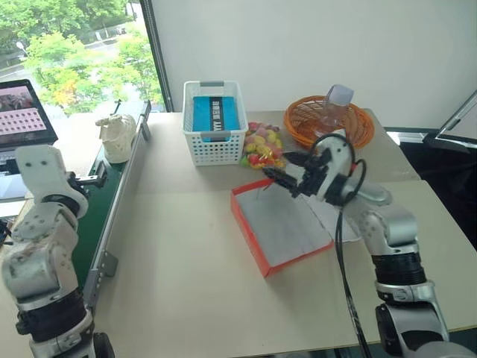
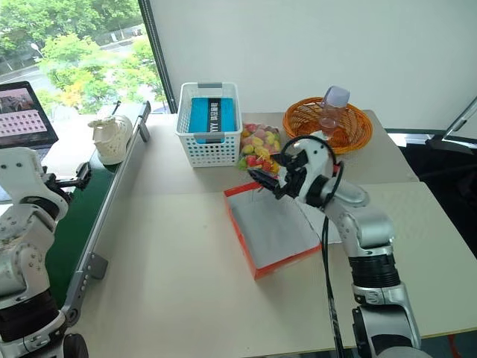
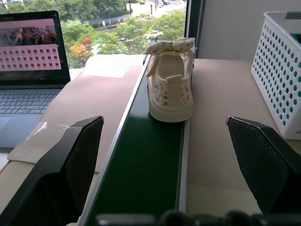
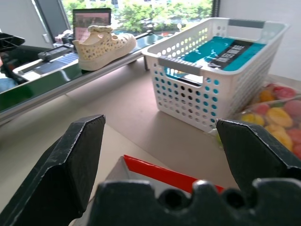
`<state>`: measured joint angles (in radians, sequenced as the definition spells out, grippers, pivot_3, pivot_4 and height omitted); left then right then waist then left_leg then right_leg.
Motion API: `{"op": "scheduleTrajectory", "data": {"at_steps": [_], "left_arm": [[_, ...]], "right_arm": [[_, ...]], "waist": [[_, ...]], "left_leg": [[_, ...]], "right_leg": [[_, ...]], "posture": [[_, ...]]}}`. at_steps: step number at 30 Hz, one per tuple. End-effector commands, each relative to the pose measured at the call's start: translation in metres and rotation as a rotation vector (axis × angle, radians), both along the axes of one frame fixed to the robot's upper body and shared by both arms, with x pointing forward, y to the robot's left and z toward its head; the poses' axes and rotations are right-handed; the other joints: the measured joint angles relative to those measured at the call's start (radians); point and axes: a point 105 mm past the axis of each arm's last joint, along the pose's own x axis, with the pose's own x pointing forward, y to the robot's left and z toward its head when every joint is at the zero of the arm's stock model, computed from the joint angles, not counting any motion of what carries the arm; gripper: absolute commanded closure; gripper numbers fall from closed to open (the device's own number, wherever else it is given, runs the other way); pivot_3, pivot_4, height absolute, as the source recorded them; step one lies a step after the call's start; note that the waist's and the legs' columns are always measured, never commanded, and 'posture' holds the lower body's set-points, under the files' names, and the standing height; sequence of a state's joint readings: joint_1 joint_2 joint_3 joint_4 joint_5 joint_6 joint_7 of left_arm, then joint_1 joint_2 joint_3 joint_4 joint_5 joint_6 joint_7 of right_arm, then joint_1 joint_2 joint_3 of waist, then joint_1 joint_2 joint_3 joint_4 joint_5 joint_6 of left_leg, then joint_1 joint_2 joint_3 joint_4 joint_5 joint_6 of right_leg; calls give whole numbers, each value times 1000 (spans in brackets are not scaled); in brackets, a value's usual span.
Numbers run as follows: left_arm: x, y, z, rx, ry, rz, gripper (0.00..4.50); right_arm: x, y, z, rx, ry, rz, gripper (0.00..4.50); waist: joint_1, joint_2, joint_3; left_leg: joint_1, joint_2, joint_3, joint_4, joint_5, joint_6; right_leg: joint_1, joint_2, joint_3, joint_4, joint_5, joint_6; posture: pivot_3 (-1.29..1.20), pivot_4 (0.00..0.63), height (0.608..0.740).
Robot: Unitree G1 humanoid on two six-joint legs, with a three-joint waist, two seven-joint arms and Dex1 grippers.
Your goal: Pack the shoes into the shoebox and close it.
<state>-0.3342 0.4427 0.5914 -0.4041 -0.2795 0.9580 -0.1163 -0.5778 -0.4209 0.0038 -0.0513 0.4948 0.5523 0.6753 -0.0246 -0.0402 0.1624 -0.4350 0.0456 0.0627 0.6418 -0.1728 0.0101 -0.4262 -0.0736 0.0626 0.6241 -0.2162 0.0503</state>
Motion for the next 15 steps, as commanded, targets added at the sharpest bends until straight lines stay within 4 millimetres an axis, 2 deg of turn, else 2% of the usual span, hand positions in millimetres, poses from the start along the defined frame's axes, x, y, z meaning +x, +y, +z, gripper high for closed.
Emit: {"op": "scheduleTrajectory", "data": {"at_steps": [1, 5, 11, 15], "left_arm": [[0, 4, -13, -52, 44, 9, 0], [7, 4, -31, -105, 95, 7, 0], [14, 2, -38, -118, 117, -12, 0], [21, 2, -49, -137, 154, -46, 0]], "right_arm": [[-5, 7, 16, 6, -55, 32, 34], [-8, 8, 15, 11, -53, 31, 34], [-9, 1, 14, 4, -51, 4, 34], [-9, -2, 12, -8, -50, -5, 34]], "waist": [[3, 0, 0], [3, -1, 0], [4, -1, 0], [6, -1, 0]], "left_leg": [[0, 0, 0, 0, 0, 0], [0, 0, 0, 0, 0, 0], [0, 0, 0, 0, 0, -1], [0, 0, 0, 0, 0, -1]], "right_leg": [[0, 0, 0, 0, 0, 0], [0, 0, 0, 0, 0, 0], [-1, 0, 0, 0, 0, -1], [-1, 0, -1, 0, 0, -1]], "posture": [[0, 150, 740], [0, 150, 740], [0, 150, 740], [0, 150, 740]]}}
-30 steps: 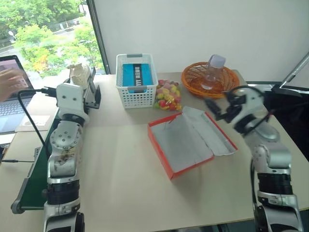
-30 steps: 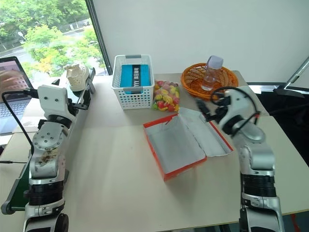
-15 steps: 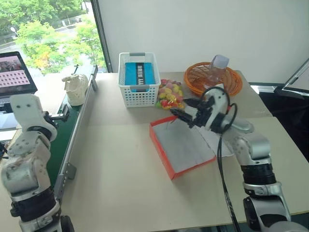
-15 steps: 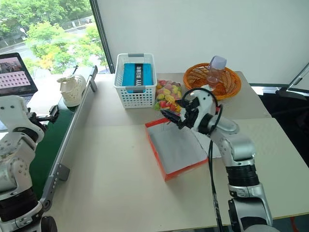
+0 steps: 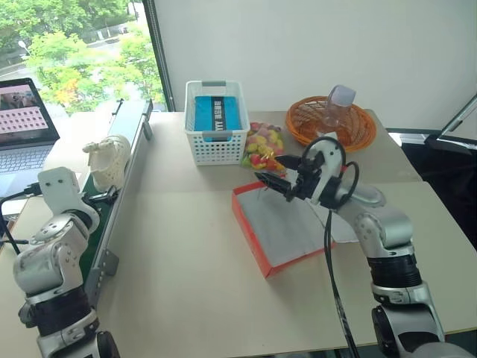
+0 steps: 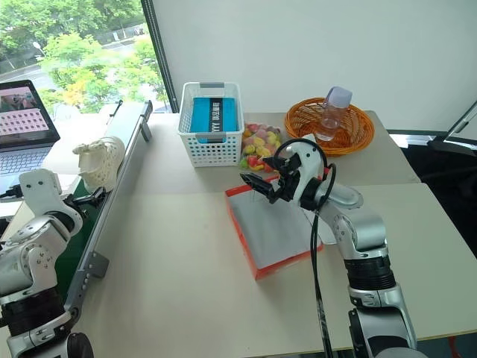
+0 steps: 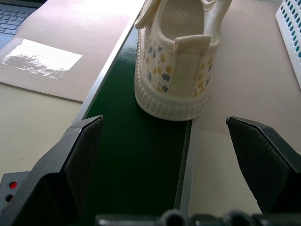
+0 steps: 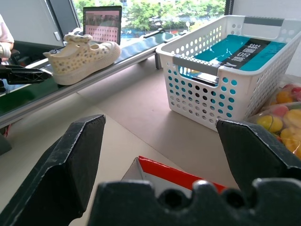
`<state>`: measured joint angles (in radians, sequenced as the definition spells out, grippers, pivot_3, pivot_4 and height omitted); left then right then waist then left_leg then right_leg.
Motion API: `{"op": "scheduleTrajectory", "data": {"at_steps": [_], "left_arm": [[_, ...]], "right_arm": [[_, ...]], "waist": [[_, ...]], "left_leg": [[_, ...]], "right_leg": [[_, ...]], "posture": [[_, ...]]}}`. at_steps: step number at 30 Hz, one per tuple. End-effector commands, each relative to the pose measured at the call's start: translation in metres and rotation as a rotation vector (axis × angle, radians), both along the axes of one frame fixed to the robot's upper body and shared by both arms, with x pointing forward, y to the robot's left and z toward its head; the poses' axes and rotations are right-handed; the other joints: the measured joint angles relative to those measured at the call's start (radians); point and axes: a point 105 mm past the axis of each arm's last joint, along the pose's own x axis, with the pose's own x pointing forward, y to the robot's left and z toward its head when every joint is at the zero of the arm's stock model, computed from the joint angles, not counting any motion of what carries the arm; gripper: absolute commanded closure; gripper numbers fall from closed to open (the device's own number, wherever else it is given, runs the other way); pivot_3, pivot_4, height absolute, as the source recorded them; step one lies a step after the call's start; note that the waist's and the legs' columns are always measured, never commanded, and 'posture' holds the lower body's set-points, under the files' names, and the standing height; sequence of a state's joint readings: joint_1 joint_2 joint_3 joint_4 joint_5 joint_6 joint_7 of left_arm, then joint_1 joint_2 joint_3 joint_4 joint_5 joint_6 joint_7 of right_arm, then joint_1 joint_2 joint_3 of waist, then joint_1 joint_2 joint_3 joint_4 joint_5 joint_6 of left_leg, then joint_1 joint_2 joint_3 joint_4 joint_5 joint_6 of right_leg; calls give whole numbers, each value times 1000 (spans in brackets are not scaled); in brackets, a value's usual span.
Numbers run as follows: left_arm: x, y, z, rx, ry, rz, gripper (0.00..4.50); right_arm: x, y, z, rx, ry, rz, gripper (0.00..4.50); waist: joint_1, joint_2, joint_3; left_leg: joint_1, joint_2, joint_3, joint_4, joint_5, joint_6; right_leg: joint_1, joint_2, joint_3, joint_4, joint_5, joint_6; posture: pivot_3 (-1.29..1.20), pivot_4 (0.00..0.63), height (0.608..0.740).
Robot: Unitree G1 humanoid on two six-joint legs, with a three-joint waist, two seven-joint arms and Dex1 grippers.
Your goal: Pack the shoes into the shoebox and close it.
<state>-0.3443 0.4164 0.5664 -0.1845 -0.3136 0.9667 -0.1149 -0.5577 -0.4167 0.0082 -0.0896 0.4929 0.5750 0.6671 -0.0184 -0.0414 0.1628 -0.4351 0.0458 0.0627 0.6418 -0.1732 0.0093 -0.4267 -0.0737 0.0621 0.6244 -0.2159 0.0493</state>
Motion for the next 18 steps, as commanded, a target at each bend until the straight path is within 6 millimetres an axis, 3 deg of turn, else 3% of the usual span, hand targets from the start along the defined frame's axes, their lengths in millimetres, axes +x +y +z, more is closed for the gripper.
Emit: {"op": "scheduleTrajectory", "data": {"at_steps": [1, 7, 12, 15, 18], "left_arm": [[6, 1, 5, 31, -16, -24, 0], [2, 9, -13, 16, 54, 20, 0], [4, 5, -8, 5, 22, 16, 1347], [11, 3, 15, 68, -53, 21, 1629], [26, -22, 72, 114, -276, -44, 1629]], "right_arm": [[-4, -5, 15, 0, -60, -12, 34], [-1, -8, 18, -11, -74, -31, 34], [3, -12, 20, -18, -92, -57, 0], [4, -13, 21, -18, -93, -62, 0], [4, -15, 30, 30, -86, -68, 0]], "waist": [[0, 0, 0], [0, 0, 0], [6, 0, 0], [7, 0, 0], [8, -5, 3]], "left_leg": [[0, 0, 0, 0, 0, 0], [0, 0, 0, 0, 0, 0], [0, 0, 0, 0, 0, -1], [0, 0, 0, 0, -1, -3], [0, 0, 0, 0, -2, -6]], "right_leg": [[0, 0, 0, 0, 0, 0], [-1, 0, 0, 0, 0, 0], [0, -1, -1, 1, 0, 0], [0, -1, -2, 2, 0, -1], [0, -1, -3, 2, 1, -3]], "posture": [[0, 150, 740], [0, 150, 740], [0, 150, 740], [0, 150, 740], [0, 150, 740]]}}
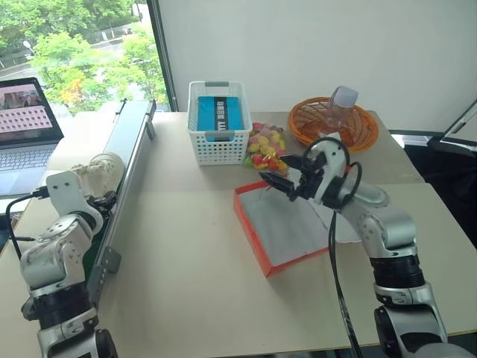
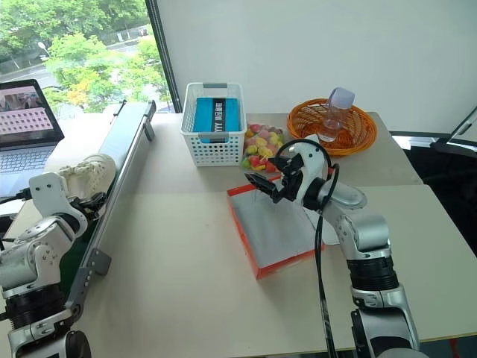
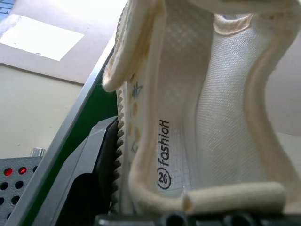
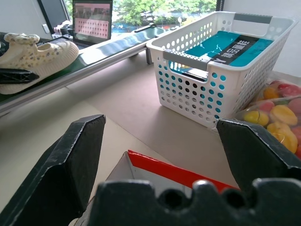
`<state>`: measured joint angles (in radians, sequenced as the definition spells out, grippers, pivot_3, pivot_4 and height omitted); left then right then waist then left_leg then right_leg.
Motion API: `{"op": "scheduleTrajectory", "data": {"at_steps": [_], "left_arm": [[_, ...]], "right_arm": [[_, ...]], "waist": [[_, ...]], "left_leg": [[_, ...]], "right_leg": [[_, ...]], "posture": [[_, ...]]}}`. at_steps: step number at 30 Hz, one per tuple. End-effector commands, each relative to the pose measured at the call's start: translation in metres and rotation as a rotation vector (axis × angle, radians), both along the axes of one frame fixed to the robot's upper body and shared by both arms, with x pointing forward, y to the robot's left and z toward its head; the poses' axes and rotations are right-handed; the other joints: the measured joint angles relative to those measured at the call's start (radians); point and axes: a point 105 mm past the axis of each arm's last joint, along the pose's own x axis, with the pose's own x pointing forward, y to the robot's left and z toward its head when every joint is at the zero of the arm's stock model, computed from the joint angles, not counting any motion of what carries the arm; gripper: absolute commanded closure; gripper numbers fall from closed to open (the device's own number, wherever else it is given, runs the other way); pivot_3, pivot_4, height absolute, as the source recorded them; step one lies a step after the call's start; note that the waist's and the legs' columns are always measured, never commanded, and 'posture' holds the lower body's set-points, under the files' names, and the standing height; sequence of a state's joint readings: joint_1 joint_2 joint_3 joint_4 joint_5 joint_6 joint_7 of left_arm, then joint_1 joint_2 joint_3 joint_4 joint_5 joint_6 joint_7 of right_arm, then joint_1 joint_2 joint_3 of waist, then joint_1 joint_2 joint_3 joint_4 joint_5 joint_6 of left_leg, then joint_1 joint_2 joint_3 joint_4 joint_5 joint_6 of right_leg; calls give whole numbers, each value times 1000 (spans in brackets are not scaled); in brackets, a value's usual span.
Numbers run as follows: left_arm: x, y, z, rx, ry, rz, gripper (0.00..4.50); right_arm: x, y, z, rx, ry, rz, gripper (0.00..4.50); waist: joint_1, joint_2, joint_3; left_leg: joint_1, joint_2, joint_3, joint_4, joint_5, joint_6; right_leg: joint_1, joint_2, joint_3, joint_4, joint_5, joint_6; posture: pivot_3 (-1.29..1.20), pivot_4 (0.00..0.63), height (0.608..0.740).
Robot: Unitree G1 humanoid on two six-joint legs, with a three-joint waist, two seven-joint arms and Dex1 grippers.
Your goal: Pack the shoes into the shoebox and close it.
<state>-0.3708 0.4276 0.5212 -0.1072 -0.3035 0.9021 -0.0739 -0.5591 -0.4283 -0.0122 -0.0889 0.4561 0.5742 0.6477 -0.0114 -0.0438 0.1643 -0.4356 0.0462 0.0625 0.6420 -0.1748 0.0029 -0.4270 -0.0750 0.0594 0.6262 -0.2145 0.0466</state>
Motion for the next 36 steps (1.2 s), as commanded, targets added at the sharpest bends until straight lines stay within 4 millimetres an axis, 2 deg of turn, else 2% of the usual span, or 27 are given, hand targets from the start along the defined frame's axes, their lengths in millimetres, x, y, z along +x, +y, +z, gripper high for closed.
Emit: {"op": "scheduleTrajectory", "data": {"at_steps": [1, 2, 4, 6, 7, 12, 16, 20, 28, 31, 36], "left_arm": [[19, -33, 90, 93, -337, -99, 1629], [21, -43, 100, 87, -377, -134, 1629], [27, -77, 126, 63, -478, -252, 1629], [28, -129, 136, 35, -502, -465, 1629], [27, -148, 136, 32, -500, -547, 1629], [15, -216, 136, -24, -496, -806, 1629], [7, -256, 132, -84, -482, -950, 1629], [4, -271, 128, -112, -473, -1007, 1629], [-6, -298, 121, -149, -454, -1108, 1629], [-7, -303, 121, -160, -453, -1121, 1653], [-4, -300, 122, -162, -445, -1109, 1653]], "right_arm": [[-1, -5, 31, 74, -67, -6, 0], [-1, -5, 34, 97, -62, -7, 0], [0, -7, 46, 175, -47, -7, 0], [2, -8, 52, 193, -17, -23, 0], [3, -9, 54, 203, -6, -35, 0], [9, -16, 73, 356, 51, -82, 0], [5, -16, 90, 527, 101, -74, 0], [-1, -19, 96, 611, 130, -77, 0], [-8, -19, 96, 632, 143, -85, 0], [-12, -18, 94, 633, 146, -74, 696], [-13, -20, 93, 639, 151, -86, 2414]], "waist": [[2, -5, 3], [2, -8, 4], [2, -8, 5], [2, -9, 5], [2, -9, 5], [-8, -8, 5], [-13, -8, 5], [-12, -7, 5], [-8, -7, 5], [-7, -7, 5], [-10, -7, 5]], "left_leg": [[-2, 0, -1, 0, 1, -1], [-3, 0, -2, 1, 1, -2], [-5, 1, -2, 1, 3, 0], [-5, 0, -2, 2, 4, 3], [-6, 0, -2, 1, 5, 3], [-6, 1, -3, 0, 3, 4], [-7, 1, -3, 0, 3, 4], [-7, 2, -4, 0, 3, 4], [-9, 1, -4, 1, 3, 5], [-9, 1, -4, 1, 3, 5], [-9, 1, -4, 1, 3, 5]], "right_leg": [[-1, 0, -1, 0, 0, 0], [-1, 0, -2, 0, 1, 0], [-2, 0, -3, -2, 2, 0], [-1, -1, -3, -3, 2, 1], [-1, -1, -3, -3, 3, 1], [-2, 1, -3, -2, 2, 1], [-6, 3, -2, 1, 2, 1], [-6, 4, -2, 1, 2, 0], [-6, 4, -2, 0, 1, 1], [-6, 4, -2, 0, 1, 1], [-6, 4, -2, 0, 1, 1]], "posture": [[0, 150, 740], [0, 150, 740], [0, 150, 740], [0, 150, 740], [0, 150, 740], [0, 150, 740], [0, 150, 740], [0, 150, 740], [0, 150, 740], [0, 150, 740], [0, 150, 740]]}}
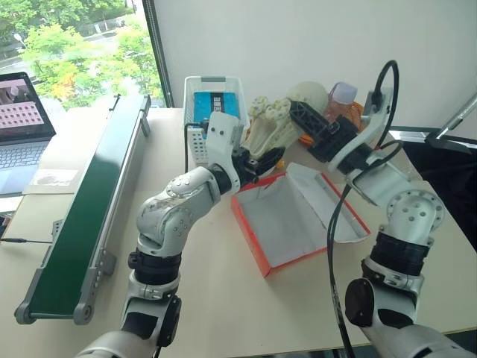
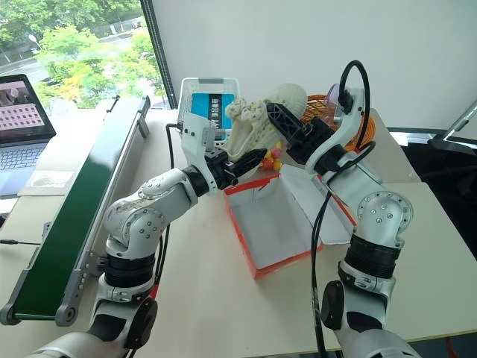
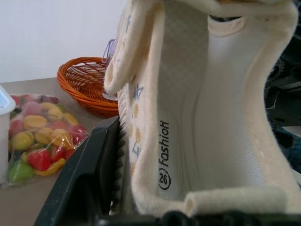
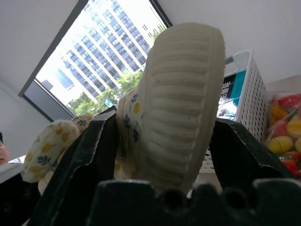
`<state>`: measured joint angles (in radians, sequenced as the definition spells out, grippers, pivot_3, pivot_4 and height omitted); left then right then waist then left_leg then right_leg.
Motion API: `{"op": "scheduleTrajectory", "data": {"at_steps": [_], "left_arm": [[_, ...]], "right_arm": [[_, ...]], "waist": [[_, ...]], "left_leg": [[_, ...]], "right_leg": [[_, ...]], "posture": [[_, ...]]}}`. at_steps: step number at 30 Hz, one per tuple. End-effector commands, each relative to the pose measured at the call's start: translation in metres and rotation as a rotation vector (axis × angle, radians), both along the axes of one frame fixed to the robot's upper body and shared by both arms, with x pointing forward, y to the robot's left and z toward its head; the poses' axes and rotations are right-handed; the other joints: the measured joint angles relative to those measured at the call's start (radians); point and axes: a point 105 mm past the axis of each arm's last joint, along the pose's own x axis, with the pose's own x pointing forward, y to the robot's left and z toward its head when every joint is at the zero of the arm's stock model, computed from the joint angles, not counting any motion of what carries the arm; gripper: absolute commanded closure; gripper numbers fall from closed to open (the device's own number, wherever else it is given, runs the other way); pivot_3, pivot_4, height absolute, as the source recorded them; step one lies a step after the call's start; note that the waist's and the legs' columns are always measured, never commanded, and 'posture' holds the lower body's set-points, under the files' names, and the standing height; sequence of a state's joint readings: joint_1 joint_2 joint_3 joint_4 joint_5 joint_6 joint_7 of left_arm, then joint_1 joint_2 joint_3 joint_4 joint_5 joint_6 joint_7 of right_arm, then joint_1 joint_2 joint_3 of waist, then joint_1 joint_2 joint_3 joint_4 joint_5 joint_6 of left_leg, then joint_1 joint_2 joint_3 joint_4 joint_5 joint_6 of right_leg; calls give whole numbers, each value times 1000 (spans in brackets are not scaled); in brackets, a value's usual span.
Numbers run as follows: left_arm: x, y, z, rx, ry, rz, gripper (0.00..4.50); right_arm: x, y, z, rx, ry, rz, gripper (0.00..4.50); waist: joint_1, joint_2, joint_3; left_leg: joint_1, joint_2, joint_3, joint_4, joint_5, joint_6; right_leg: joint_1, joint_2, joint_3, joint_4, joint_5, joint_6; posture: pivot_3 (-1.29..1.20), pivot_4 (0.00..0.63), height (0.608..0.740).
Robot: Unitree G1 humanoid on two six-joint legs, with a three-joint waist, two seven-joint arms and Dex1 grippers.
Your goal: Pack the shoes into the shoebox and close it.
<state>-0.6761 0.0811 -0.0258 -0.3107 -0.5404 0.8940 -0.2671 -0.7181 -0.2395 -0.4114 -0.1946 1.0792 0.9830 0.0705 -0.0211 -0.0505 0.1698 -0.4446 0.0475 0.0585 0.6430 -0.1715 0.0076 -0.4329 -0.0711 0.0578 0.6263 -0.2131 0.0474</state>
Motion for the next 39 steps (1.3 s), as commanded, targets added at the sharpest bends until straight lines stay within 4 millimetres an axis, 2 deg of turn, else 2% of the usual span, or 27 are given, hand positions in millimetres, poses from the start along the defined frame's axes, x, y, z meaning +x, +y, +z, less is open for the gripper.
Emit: {"op": "scheduleTrajectory", "data": {"at_steps": [1, 2, 5, 8, 11, 14, 18, 23, 26, 29, 31, 35, 39], "left_arm": [[-2, 1, 23, -30, -74, -13, 1653], [-3, 2, 25, -43, -69, -24, 888], [-7, 6, 31, -62, -72, -65, 5], [-3, 17, 32, -16, -72, -40, 0], [-10, 26, 25, 68, -58, -104, 0], [-20, 37, 14, 202, -53, -165, 0], [-18, 55, -6, 342, 2, -135, 0], [-14, 54, -14, 343, 12, -102, 0], [-18, 49, -17, 335, 13, -105, 0], [-21, 51, -28, 335, 40, -95, 0], [-21, 51, -31, 332, 48, -84, 0], [-20, 51, -36, 317, 64, -61, 0], [-19, 51, -40, 312, 76, -40, 0]], "right_arm": [[-10, -3, 17, 14, -72, -8, 2720], [-9, -4, 17, 14, -71, -13, 3093], [-8, -8, 19, 10, -75, -29, 3898], [-5, -14, 26, -14, -99, -55, 4038], [-2, -22, 38, -91, -148, -81, 4055], [3, -29, 45, -287, -187, -104, 4061], [12, -25, 15, -733, -117, -9, 4065], [28, -30, -23, -970, -12, 46, 4065], [33, -32, -30, -982, 37, 64, 4065], [41, -31, -48, -1077, 170, 71, 4065], [43, -30, -51, -1098, 186, 80, 4065], [39, -27, -66, -1154, 234, 163, 4065], [30, -20, -68, -1168, 245, 245, 4065]], "waist": [[0, 0, 0], [1, 0, 0], [1, 0, 0], [1, 1, 0], [-2, 3, 1], [-3, 7, 5], [-3, 8, 5], [-1, 8, 5], [3, 8, 5], [0, 8, 6], [2, 8, 6], [7, 8, 6], [8, 8, 6]], "left_leg": [[0, 0, 0, 0, 0, 0], [0, 0, 0, 0, 0, 0], [0, 0, 0, 0, 0, 0], [0, 0, 0, 0, 0, 0], [0, 0, 0, 0, 0, 0], [-1, 0, 0, 0, 0, 0], [-2, 0, 1, 0, 0, 0], [-2, 0, 1, 0, 0, 0], [-3, 0, 1, 1, 0, 0], [-7, 0, 1, 1, 0, 0], [-7, 0, 1, 1, 0, 0], [-7, 0, 1, 2, 0, 0], [-7, -1, 1, 3, 0, 0]], "right_leg": [[0, 0, 0, 0, 0, 0], [0, 0, 0, 0, 0, 0], [0, 0, 0, 0, 0, 0], [0, 0, 0, 0, 0, 0], [0, 0, 0, 0, 0, 0], [-2, 0, 0, 0, 0, 0], [-4, 0, 1, 0, -1, 0], [-3, 1, 1, 0, -1, -1], [-4, 1, 1, 0, -1, 0], [-8, 0, 2, 0, -1, 0], [-8, 1, 2, 0, -1, 0], [-8, 1, 2, 1, -1, 0], [-7, 0, 2, 1, -1, 1]], "posture": [[0, 150, 740], [0, 150, 740], [0, 150, 740], [0, 150, 740], [0, 150, 740], [0, 150, 740], [0, 150, 740], [0, 150, 740], [0, 150, 740], [0, 150, 740], [0, 150, 740], [0, 150, 740], [0, 150, 740]]}}
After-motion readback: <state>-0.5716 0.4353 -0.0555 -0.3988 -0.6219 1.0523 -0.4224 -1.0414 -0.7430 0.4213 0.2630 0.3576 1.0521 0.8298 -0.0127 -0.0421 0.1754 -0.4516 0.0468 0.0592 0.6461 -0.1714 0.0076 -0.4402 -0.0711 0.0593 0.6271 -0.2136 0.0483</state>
